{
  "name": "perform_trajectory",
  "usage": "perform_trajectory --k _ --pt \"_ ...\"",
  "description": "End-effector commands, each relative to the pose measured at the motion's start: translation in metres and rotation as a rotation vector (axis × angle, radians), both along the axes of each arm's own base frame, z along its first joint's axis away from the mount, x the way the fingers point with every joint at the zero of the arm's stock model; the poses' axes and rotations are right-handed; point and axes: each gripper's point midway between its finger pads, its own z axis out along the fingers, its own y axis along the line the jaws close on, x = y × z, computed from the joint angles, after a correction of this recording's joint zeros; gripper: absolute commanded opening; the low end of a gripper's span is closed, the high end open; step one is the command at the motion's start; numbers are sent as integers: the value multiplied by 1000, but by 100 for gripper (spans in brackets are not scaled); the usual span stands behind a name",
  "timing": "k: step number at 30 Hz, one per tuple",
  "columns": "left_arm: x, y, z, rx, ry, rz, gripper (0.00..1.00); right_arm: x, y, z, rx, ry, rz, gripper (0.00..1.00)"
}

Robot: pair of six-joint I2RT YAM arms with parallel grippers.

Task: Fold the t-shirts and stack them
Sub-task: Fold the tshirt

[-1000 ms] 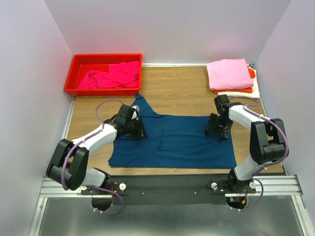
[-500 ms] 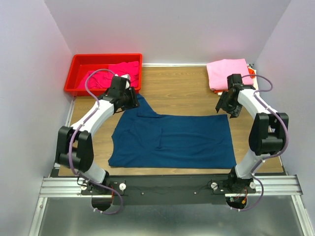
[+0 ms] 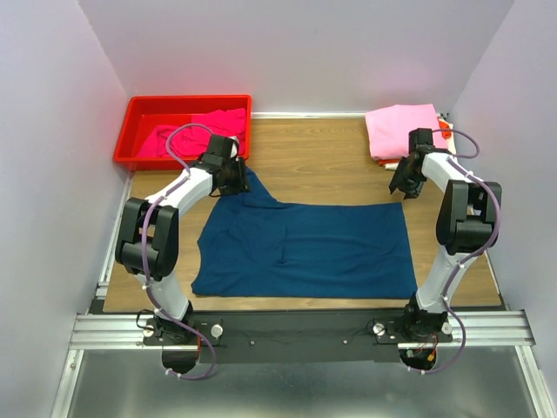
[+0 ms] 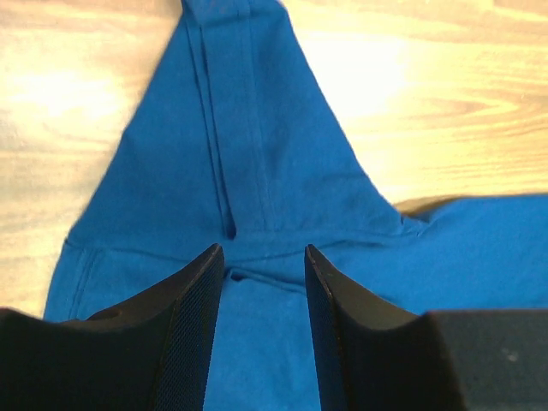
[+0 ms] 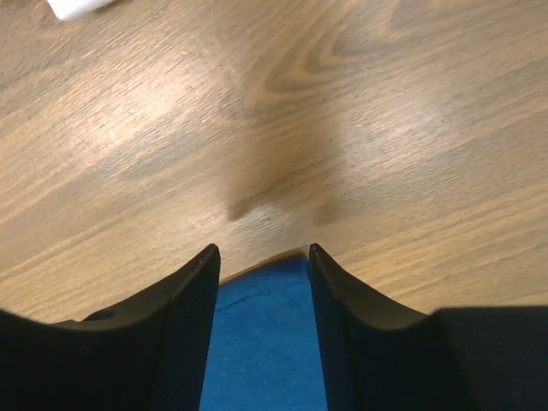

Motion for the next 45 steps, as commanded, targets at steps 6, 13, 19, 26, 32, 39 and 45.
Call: perform_trajectory --k 6,13,19,26,32,39,45 --pt "9 2 -7 10 -10 1 50 -9 5 -8 27 8 -6 52" --pt "10 2 -9 9 -5 -7 50 -15 4 -10 21 18 -11 51" --pt "10 4 -8 24 -5 -6 50 -18 3 -15 16 35 -20 48" --pt "10 6 -6 30 -10 -1 50 -25 -1 -22 -7 60 -34 24" --pt "10 9 -6 38 -11 2 50 -30 -11 -24 -56 80 -51 10" --pt "21 10 -2 45 -28 0 50 -35 -38 -23 -112 93 -116 0" --pt "40 -2 4 16 -46 -29 50 -30 -62 -17 -136 80 -168 0"
